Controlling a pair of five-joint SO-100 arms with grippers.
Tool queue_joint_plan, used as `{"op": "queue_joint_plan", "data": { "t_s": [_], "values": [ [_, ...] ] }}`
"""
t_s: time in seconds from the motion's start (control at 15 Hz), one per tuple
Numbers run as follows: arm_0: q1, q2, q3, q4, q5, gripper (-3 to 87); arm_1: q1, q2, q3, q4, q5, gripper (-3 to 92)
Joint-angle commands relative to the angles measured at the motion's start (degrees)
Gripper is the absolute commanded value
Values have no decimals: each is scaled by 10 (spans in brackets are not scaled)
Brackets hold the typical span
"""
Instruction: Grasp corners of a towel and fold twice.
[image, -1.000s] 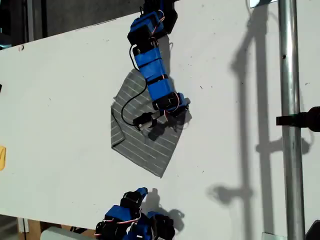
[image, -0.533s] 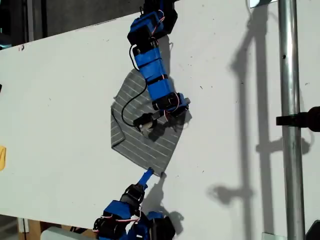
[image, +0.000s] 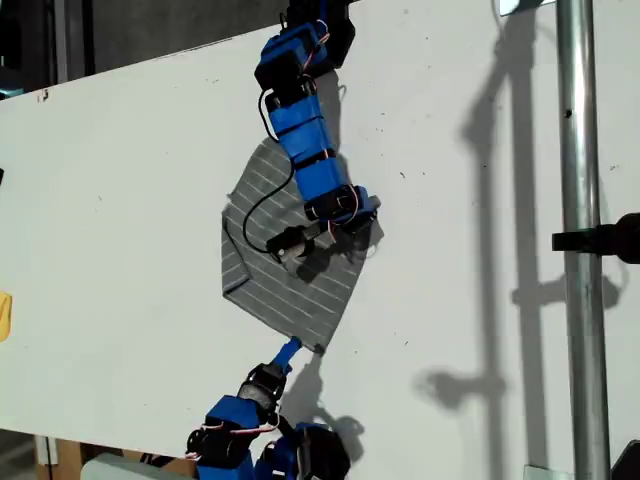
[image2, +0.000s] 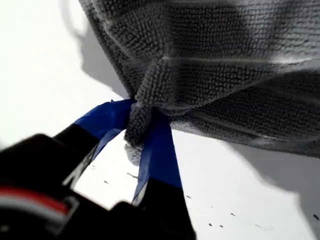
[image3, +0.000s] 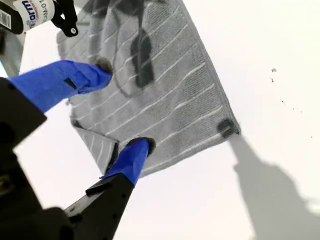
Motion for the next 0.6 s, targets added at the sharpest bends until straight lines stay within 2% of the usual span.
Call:
{"op": "queue_joint_plan", "data": {
  "t_s": [0.0, 0.13, 0.27, 0.53],
  "values": [
    [-7, -11, 1, -8, -3, 352, 4, 5, -11, -6, -5, -2],
    [1, -40, 30, -33, 10, 380, 2, 4, -10, -6, -5, -2],
    [2, -86, 57, -67, 15, 368, 1, 4, -10, -8, -5, -2],
    [-33, -120, 140, -171, 32, 326, 0, 11, -10, -5, -5, -2]
  ]
}}
